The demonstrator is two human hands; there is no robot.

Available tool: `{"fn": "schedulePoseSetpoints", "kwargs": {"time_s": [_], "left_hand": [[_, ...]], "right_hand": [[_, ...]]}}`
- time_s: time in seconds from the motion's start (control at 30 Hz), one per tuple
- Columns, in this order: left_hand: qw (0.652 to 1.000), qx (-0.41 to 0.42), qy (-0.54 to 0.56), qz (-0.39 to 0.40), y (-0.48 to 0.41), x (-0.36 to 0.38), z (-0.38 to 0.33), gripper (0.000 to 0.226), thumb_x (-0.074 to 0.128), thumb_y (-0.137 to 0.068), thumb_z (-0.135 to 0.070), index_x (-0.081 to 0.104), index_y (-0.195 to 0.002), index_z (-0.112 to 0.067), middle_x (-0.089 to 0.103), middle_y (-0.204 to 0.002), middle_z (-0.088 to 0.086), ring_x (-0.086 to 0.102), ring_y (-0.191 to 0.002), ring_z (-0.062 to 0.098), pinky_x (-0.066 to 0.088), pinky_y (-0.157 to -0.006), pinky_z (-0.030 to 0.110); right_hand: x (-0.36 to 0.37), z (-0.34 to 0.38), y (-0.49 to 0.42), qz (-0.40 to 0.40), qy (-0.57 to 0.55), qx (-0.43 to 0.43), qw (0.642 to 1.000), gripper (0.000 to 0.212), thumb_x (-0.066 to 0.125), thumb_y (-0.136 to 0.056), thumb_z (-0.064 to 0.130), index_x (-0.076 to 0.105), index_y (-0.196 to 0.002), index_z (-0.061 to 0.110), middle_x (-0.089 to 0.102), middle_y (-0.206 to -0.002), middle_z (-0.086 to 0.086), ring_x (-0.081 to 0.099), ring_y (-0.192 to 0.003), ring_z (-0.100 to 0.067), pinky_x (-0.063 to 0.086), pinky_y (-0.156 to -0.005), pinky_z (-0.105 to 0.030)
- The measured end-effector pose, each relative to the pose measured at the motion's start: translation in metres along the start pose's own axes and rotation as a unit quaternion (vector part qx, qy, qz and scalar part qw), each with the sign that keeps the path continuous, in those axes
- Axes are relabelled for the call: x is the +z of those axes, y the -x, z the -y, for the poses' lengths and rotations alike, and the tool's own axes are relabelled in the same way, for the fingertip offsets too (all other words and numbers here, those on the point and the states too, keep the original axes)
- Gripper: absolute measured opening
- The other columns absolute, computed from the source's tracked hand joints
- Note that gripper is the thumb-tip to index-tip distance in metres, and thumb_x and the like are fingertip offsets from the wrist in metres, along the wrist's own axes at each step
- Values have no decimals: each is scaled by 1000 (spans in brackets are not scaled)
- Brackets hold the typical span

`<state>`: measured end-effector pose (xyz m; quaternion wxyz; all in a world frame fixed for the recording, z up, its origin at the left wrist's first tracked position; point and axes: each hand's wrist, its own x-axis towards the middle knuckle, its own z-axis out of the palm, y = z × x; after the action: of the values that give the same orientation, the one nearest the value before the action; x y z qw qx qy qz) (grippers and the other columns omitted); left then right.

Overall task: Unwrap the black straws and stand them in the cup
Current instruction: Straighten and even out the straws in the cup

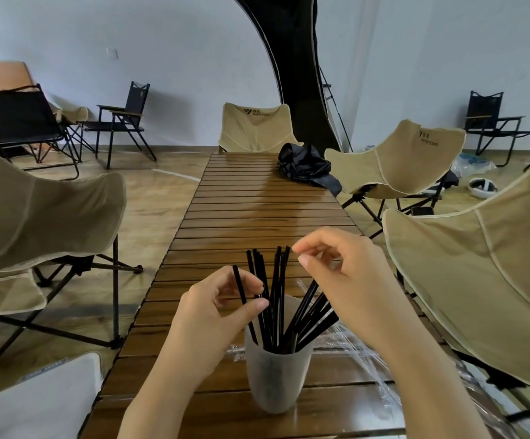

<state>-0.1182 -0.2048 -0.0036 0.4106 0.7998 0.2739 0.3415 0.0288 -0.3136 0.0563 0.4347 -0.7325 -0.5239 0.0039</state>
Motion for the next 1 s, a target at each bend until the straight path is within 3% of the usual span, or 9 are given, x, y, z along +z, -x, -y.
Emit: {"fn": "schedulePoseSetpoints", "kwargs": {"time_s": [0.17,0.3,0.4,0.53,0.63,0.7,0.8,0.87,1.0], "left_hand": [[1000,-5,3,-2,-1,0,-1,27,75,-74,-24,62,-95,-36,65,-95,-27,61,-94,-5,53,-86,27],[998,-46,34,8,-1,3,0,63,75,-61,-43,44,-115,-42,58,-110,-25,55,-106,-6,49,-93,24],[997,-55,34,41,-1,8,2,84,73,-57,-50,36,-133,-38,53,-123,-24,51,-114,-6,46,-100,25],[996,-55,29,62,-2,15,1,69,71,-60,-55,41,-122,-50,60,-117,-27,53,-114,-6,45,-103,28],[996,-59,35,61,-4,21,0,57,75,-66,-48,49,-117,-47,64,-110,-28,56,-110,-8,46,-101,29],[996,-62,31,48,-7,25,1,51,77,-72,-37,52,-115,-45,65,-107,-28,56,-109,-9,47,-100,27],[996,-70,30,46,-9,28,2,48,76,-74,-31,54,-114,-44,65,-107,-25,55,-109,-8,48,-99,27],[996,-71,33,47,-10,30,3,44,76,-75,-28,56,-113,-41,66,-107,-23,57,-108,-6,48,-99,30],[996,-64,40,45,-10,32,3,38,76,-76,-26,61,-108,-38,69,-102,-21,59,-102,-9,50,-94,23]], "right_hand": [[-9,-5,-1,-1,-20,24,1000,14,60,-90,14,68,-99,22,65,-88,13,56,-85,7,40,-73,-1],[-21,-8,-1,-3,-22,64,998,15,55,-93,26,65,-104,24,63,-91,15,56,-86,8,42,-71,0],[-30,-11,3,53,-9,126,991,34,45,-89,49,61,-107,25,64,-89,13,61,-82,0,53,-81,-23],[-30,-10,8,165,-10,175,971,74,35,-64,76,58,-113,25,69,-90,10,66,-84,-2,58,-80,-34],[-27,-11,8,211,-42,189,958,79,42,-55,80,56,-113,28,66,-72,24,64,-69,8,61,-69,-32],[-26,-12,8,238,-47,184,952,86,46,-50,84,52,-117,30,67,-83,20,65,-77,4,61,-69,-31],[-25,-14,8,259,-36,159,952,100,53,-44,89,45,-128,35,63,-111,15,63,-99,-4,59,-79,-35],[-23,-14,7,233,-44,151,960,92,56,-52,83,46,-131,37,63,-117,15,62,-103,-4,56,-87,-37],[-17,-14,4,164,-85,165,969,43,59,-82,50,57,-123,35,67,-108,15,63,-101,-2,52,-93,-34]]}}
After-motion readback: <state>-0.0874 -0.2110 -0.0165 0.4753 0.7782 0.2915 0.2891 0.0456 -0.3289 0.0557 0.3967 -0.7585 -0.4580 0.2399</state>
